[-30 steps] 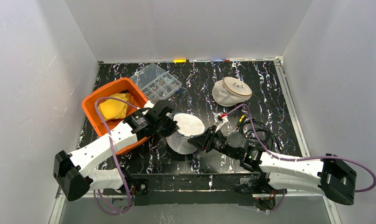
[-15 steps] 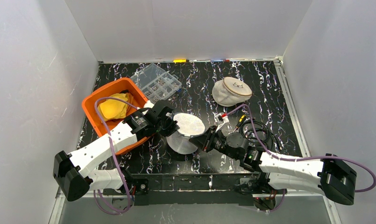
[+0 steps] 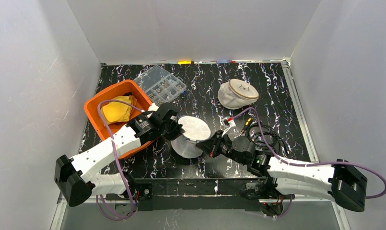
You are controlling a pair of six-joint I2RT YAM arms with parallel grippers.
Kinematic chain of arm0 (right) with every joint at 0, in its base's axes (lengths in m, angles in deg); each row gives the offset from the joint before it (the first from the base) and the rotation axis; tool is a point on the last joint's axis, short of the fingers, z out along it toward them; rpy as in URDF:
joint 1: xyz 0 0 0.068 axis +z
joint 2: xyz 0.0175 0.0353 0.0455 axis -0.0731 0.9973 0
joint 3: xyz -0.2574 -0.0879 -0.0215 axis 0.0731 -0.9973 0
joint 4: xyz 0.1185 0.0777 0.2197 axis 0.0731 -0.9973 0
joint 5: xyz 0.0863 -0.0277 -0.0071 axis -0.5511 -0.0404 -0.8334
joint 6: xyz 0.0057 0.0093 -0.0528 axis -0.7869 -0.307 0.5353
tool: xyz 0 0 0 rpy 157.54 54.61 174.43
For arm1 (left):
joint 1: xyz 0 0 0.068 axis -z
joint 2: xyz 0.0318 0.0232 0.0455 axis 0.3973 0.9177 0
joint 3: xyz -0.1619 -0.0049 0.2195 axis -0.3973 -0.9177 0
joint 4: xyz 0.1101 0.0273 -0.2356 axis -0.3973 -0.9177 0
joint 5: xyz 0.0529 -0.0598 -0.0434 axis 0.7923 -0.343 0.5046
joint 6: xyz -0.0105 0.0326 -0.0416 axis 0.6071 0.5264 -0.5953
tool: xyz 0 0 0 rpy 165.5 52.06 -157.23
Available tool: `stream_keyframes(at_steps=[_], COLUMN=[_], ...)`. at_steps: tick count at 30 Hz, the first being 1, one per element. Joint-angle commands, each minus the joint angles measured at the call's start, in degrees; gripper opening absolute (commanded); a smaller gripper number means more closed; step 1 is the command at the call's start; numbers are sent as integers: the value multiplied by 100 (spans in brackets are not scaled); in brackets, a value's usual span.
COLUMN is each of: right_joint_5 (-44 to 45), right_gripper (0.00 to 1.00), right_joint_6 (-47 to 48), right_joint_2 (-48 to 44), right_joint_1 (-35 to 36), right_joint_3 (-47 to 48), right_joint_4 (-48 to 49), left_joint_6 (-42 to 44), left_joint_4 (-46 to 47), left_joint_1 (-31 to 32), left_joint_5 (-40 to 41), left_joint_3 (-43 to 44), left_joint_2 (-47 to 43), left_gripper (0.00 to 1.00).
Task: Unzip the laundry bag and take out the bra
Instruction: Unzip the laundry bag at the center of the board.
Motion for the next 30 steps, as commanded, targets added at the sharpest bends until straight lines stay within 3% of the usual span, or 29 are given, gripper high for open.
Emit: stream_keyframes(at_steps=[1,11,17,24,30], right_joint_5=[167,606,835,666,398], right_gripper=[1,1,1,1,1], right_joint_6=[315,1057,1341,1686,1579], right_joint_2=[-381,-900,-1364,-1852,-2000], right_joint_1=[23,28,28,23,22], right_joint_3=[236,703,687,886,871], right_joint_4=[-615,-2711,-3577,-4120,-3969], left_joint_6=[252,1562,2676,3695,4339], left_joint_4=[-7,551,1496,2515,2889], left_joint_1=[-15,-23,-64,-252,-497], left_joint_5=[69,-296,-1084,-2277,-3232], left_joint_3=[-69,-72,-201,-243,261], left_joint_2=[-199,67,200,415,1257], left_gripper=[0,0,0,0,0])
